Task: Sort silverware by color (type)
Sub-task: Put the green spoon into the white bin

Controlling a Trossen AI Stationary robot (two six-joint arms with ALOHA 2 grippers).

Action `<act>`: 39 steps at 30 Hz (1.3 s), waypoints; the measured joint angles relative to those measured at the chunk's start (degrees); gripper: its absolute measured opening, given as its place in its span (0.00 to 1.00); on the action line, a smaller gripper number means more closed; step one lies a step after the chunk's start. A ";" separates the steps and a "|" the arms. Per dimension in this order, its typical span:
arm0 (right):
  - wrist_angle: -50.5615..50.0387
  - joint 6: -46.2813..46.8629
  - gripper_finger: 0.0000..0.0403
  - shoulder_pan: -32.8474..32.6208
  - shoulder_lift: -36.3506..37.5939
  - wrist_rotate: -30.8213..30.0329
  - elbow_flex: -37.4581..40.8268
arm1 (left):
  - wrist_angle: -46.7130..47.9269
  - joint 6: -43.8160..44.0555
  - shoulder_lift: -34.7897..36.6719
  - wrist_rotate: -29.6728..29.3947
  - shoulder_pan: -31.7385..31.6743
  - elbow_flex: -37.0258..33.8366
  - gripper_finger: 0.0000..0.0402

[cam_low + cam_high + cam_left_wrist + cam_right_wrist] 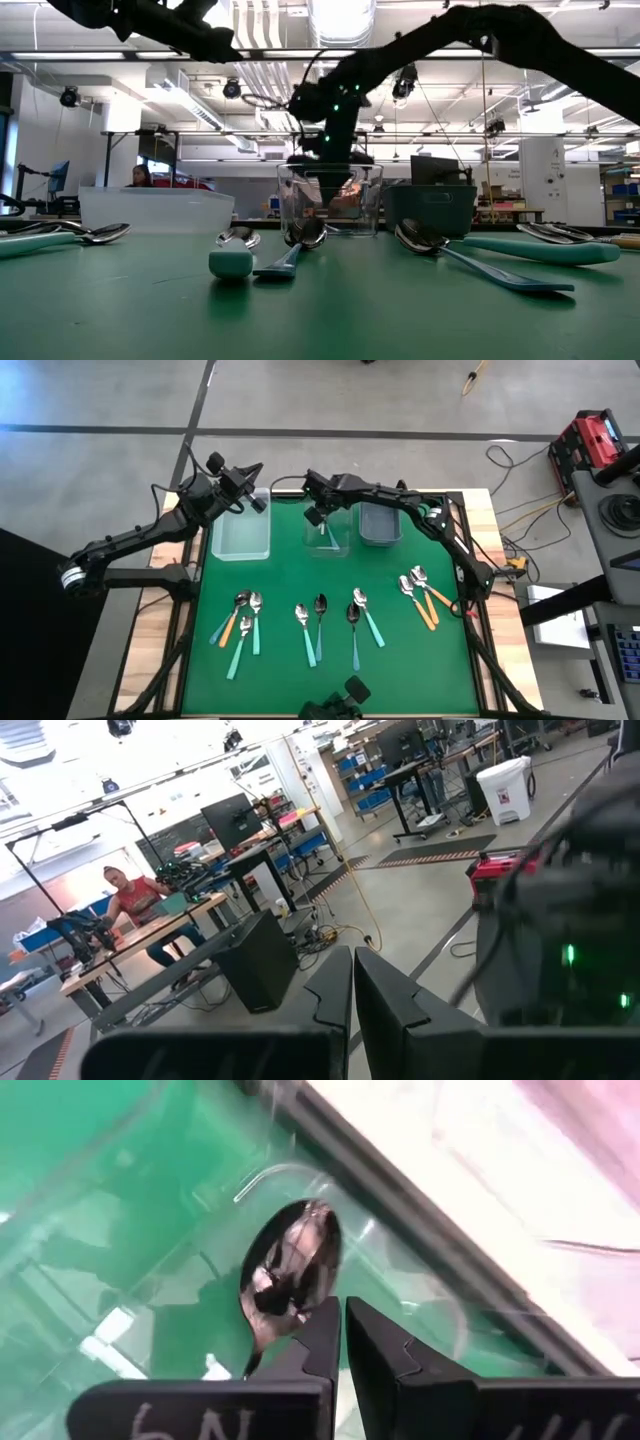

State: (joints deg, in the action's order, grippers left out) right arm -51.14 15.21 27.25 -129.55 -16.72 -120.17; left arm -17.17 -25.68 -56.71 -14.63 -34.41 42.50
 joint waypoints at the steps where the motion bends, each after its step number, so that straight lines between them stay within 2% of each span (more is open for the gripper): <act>1: -0.46 -0.56 0.03 0.00 0.84 0.06 -0.03 | 0.25 -0.15 0.00 0.02 0.00 0.00 0.00; 7: -2.66 -6.33 0.03 -0.25 8.72 0.17 0.28 | 1.94 -1.01 -0.05 1.47 0.02 0.00 0.00; 12: -3.62 -10.90 0.03 -0.94 15.69 0.19 3.46 | 2.82 -1.83 -0.15 10.54 0.07 0.00 0.00; 14: -3.15 -11.81 0.03 -1.81 19.08 0.19 6.06 | 2.88 -1.75 -0.13 12.47 0.11 0.00 0.00; 17: 0.04 -13.30 0.03 -3.39 25.41 0.36 12.75 | 3.98 -0.93 0.07 12.63 0.41 0.00 0.00; 21: 7.08 -14.65 0.03 -6.12 35.12 2.81 25.60 | 6.74 3.89 0.41 12.77 2.29 0.00 0.00; 26: 16.57 -13.88 0.03 -9.58 46.34 5.19 39.88 | 14.35 12.42 -0.16 17.30 6.53 0.00 0.00; 33: 26.77 -14.86 0.03 -13.28 56.94 5.15 54.00 | 17.39 25.31 -0.11 17.53 13.43 0.12 0.00; 39: 34.16 -15.25 0.03 -15.23 62.38 5.15 63.52 | 23.66 33.28 -1.70 17.49 17.45 5.36 0.00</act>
State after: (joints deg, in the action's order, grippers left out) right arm -16.98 -0.04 12.02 -67.17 -11.57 -56.65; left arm 6.49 7.60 -58.41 2.86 -16.97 47.86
